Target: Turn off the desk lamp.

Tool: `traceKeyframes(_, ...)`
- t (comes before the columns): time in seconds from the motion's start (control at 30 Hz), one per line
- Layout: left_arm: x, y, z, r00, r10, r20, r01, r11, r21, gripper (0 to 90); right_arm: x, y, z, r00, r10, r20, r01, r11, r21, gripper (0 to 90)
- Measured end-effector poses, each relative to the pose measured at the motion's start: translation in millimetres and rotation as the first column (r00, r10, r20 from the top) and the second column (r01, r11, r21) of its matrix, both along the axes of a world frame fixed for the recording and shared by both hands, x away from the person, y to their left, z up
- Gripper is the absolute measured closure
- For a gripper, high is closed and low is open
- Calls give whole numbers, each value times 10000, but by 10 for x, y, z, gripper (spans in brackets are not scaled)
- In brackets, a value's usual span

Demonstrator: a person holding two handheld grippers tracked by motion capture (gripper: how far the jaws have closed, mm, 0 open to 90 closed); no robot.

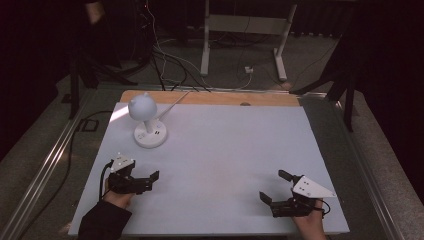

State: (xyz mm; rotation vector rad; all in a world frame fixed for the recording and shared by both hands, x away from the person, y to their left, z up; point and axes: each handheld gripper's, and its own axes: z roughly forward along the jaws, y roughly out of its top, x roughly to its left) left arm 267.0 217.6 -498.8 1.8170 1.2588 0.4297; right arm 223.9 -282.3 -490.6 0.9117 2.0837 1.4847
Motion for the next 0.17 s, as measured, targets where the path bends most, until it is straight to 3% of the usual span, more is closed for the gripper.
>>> traceKeyframes(0.17, -37, -16, -43, 10000, -35, -74, 36, 10000, 91, 6, -5, 4, 1, 10000, 4, -3, -4, 10000, -6, 0)
